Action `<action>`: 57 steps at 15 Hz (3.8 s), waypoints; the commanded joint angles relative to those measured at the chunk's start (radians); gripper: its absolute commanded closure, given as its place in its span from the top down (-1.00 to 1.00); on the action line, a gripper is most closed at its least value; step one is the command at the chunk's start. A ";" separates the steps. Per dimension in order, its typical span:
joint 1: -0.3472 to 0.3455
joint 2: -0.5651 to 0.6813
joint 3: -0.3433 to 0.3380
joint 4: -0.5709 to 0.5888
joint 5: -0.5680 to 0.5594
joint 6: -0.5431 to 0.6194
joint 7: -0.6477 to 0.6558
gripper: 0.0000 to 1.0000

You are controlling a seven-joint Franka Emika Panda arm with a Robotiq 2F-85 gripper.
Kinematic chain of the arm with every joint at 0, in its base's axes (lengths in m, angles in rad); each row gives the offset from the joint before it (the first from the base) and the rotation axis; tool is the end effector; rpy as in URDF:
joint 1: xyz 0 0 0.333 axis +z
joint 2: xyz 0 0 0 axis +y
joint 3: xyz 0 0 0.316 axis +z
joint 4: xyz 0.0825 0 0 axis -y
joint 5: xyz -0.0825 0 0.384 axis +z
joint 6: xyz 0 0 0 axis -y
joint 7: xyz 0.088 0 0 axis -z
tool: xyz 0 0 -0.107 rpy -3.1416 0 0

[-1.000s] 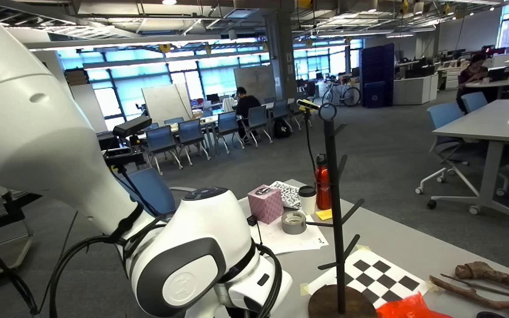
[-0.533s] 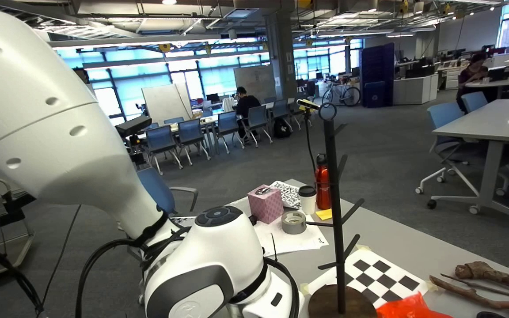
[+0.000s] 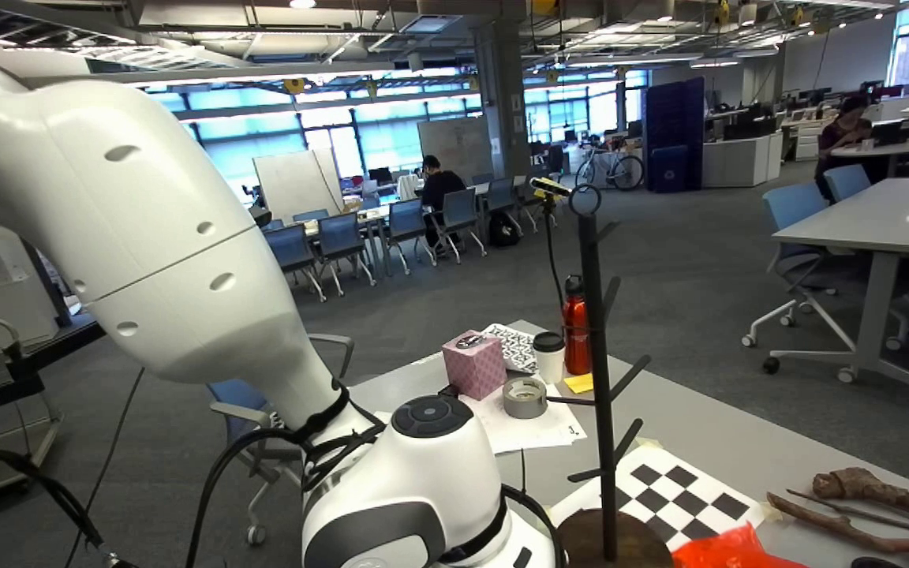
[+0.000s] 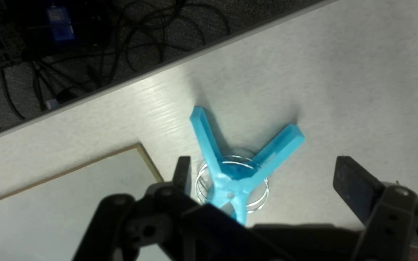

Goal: Hang the blue clip on the wooden stand

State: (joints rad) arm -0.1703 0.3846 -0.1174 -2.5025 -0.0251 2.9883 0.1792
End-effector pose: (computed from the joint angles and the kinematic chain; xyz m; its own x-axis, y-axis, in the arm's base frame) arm 0.4504 -0.1357 0.1478 0.9036 -0.4142 0.1095 -0.4196 -0.9072 0.0313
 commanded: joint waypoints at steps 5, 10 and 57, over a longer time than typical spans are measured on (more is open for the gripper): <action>-0.018 0.102 -0.015 0.083 0.041 -0.005 -0.066 1.00; -0.028 0.127 -0.008 0.115 0.044 -0.010 -0.072 1.00; 0.210 -0.231 -0.286 -0.031 -0.263 -0.121 0.019 -0.26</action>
State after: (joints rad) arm 0.0112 0.2492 -0.3675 -2.5061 -0.1957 2.9018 0.1571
